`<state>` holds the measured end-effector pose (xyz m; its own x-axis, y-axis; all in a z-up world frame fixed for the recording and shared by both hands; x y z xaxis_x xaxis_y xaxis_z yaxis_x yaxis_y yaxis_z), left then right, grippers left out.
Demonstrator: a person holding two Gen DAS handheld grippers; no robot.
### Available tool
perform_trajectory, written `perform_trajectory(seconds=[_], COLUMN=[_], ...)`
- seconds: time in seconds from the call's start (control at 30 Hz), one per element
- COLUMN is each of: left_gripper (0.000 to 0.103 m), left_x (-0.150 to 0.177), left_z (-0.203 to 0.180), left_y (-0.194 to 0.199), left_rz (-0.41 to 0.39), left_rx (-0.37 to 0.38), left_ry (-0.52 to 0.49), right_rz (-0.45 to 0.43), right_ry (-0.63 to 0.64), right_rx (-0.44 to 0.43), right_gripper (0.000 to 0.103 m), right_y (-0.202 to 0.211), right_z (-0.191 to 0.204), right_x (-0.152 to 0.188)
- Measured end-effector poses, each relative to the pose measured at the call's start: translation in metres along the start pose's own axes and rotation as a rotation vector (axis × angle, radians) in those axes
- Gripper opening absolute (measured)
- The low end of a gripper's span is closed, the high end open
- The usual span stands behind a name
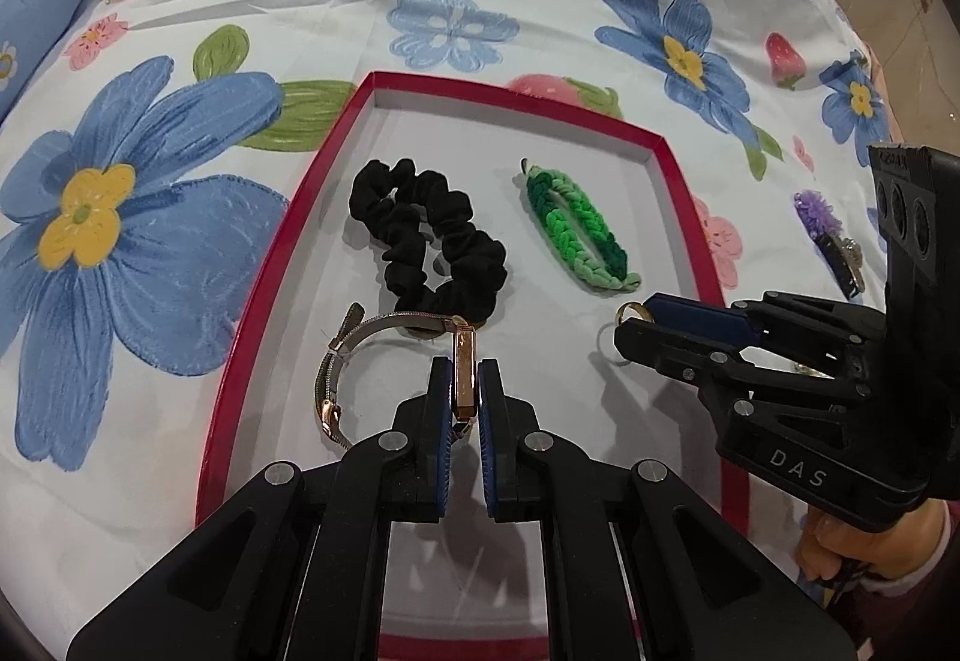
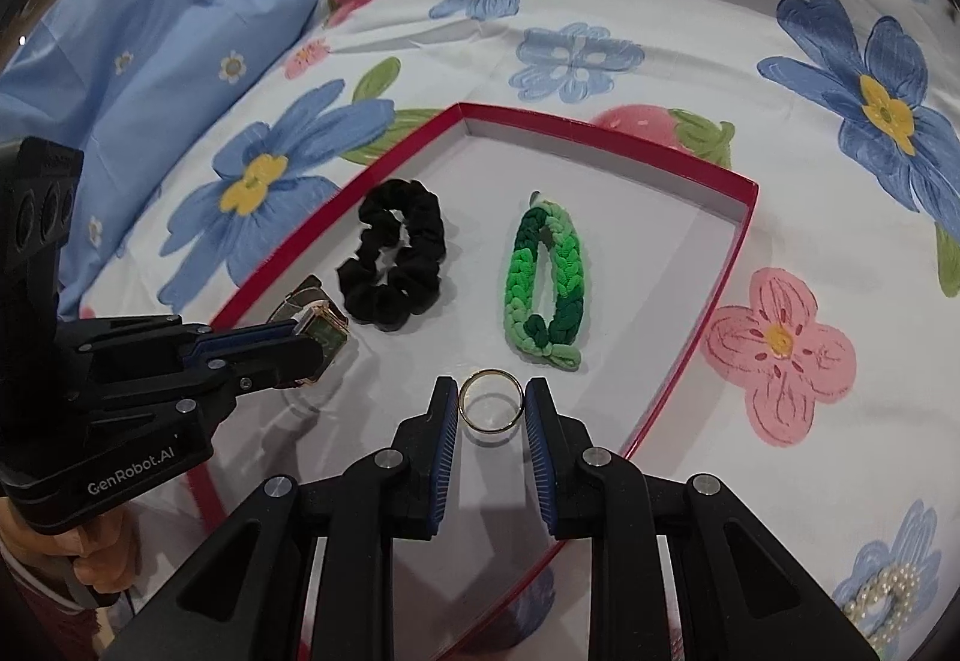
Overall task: Organize jewelry
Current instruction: 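Lower the watch and ring into the tray and open both tools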
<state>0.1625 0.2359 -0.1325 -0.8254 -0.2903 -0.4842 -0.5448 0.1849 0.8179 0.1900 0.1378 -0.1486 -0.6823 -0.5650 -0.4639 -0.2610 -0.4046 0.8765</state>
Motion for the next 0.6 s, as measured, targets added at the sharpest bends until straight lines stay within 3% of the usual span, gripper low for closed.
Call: perform_trajectory(seconds=[0.6], left_gripper=[0.007], left_x=[-0.001], left_z=[0.001], left_y=[-0.008], left_rz=[0.014], left_rx=[-0.010], left_ry=[-0.005], right_rz=[0.068], right_ry=[0.126], right_rx=[0.035], right_gripper=[0.024], right_y=[-0.017], right_z=[0.010], right_x=[-0.003])
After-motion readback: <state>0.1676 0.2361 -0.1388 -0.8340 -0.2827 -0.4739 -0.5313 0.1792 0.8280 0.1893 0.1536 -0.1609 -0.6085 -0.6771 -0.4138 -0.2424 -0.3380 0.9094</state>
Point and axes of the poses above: each gripper's, at about its wrist camera, not at the fingertips, and y roughly against the way its jaws point, z to its left, x to its underside, the point moved 7 cm from there along -y, roughly the way its jaws point, and after that the axes turned 5 degrees about x, right-handed, at the moved point
